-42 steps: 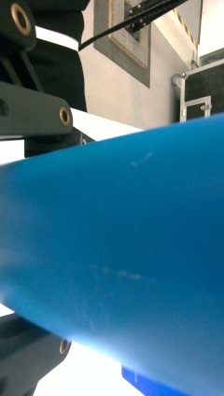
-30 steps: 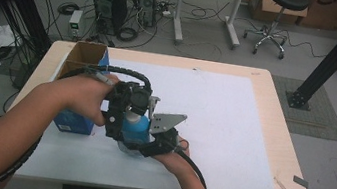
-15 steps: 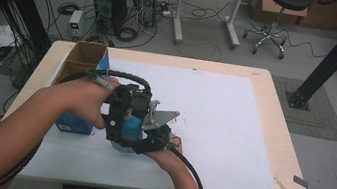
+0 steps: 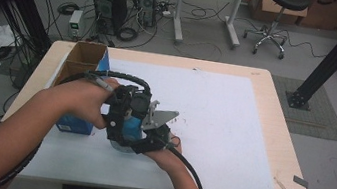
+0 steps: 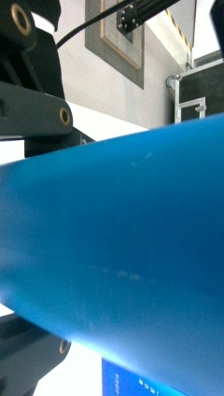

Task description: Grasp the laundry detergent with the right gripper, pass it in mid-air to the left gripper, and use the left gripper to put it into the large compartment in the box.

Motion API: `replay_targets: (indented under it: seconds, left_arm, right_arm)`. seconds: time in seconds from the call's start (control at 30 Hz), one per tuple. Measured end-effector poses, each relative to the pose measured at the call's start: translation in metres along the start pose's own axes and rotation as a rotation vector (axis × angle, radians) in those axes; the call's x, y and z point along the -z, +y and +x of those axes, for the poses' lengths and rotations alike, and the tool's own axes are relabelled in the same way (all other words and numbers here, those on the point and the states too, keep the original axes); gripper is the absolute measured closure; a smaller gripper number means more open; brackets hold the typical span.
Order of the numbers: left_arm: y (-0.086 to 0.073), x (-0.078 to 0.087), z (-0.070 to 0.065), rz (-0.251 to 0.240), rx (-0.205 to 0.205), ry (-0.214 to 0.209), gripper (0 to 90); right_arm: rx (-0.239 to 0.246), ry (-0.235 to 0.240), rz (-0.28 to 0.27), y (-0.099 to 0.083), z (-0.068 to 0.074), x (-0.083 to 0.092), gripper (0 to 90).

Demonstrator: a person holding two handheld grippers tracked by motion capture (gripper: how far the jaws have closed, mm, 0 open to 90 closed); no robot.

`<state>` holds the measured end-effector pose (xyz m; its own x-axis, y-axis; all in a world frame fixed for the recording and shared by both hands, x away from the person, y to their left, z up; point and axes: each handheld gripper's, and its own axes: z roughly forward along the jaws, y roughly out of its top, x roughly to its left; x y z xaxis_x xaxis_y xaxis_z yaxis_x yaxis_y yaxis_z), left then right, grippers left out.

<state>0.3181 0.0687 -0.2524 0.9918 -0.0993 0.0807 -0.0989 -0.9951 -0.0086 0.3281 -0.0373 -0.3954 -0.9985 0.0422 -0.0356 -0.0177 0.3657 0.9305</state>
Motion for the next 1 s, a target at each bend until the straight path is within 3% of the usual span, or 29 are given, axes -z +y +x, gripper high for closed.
replay_targets:
  seconds: [0.67, 1.0]
  left_arm:
    - [-0.0009, 0.0015, 0.0025, 0.014, 0.020, 0.053, 11.8]
    - [-0.0024, -0.0003, 0.0030, 0.031, 0.027, 0.036, 17.1]
  right_arm:
    - [-0.006, 0.000, -0.011, 0.0000, -0.0015, -0.0019, 45.1]
    - [-0.019, 0.004, -0.021, 0.0008, -0.0016, 0.0001, 45.1]
